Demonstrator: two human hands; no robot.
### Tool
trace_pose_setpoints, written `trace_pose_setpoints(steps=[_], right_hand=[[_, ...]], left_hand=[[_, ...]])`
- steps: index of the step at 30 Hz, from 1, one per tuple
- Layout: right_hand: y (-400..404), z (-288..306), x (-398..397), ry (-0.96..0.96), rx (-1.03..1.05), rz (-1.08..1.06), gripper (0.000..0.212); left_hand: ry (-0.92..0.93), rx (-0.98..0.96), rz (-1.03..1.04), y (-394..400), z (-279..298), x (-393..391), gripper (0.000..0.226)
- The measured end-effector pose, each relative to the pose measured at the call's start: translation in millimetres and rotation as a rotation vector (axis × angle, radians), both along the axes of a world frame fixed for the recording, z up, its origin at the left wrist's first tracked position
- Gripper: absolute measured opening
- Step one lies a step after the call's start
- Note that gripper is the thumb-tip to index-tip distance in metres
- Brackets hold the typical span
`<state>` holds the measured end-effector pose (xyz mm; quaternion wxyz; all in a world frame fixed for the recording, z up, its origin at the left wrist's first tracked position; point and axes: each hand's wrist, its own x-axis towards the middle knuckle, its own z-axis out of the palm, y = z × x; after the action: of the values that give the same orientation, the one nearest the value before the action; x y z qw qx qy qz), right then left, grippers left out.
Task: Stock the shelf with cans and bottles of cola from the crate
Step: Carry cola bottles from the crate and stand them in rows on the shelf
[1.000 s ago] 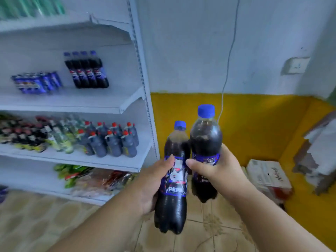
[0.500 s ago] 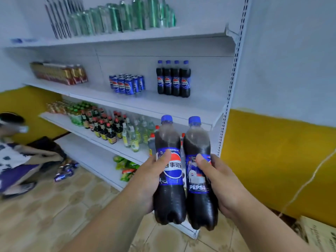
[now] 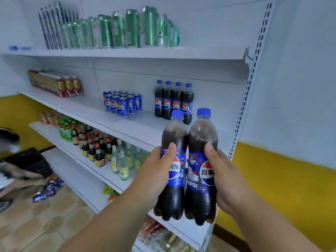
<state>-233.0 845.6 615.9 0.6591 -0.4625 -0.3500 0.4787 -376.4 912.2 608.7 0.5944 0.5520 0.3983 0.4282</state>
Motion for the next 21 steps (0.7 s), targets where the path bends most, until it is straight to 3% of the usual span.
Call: trace_pose_setpoints(steps=[7,12,16,21], right_hand=[[78.6,6.0,38.3,-0.226,0.027,-0.193,0.074],[129.6,-3.6,46.3,-0.306,0.049,-0.304,0.033],[167.2,-9.3,52.0,-0.427,0.007,-0.514,0.054],[210.7,-14.5,61.0,-0.438,-0.086,-0.657,0.033]], left_hand=[[-0.02,0.084,0.097,70.4,2.2,47.0,0.023],[0.051,0.221,0.101,128.9,1.1,71.6,0.023],[0.054,0.299,0.028,179.2,-6.8,95.0,0.015],[0.026,0.349,-0.088,235.3,-23.5,124.4,0.014]])
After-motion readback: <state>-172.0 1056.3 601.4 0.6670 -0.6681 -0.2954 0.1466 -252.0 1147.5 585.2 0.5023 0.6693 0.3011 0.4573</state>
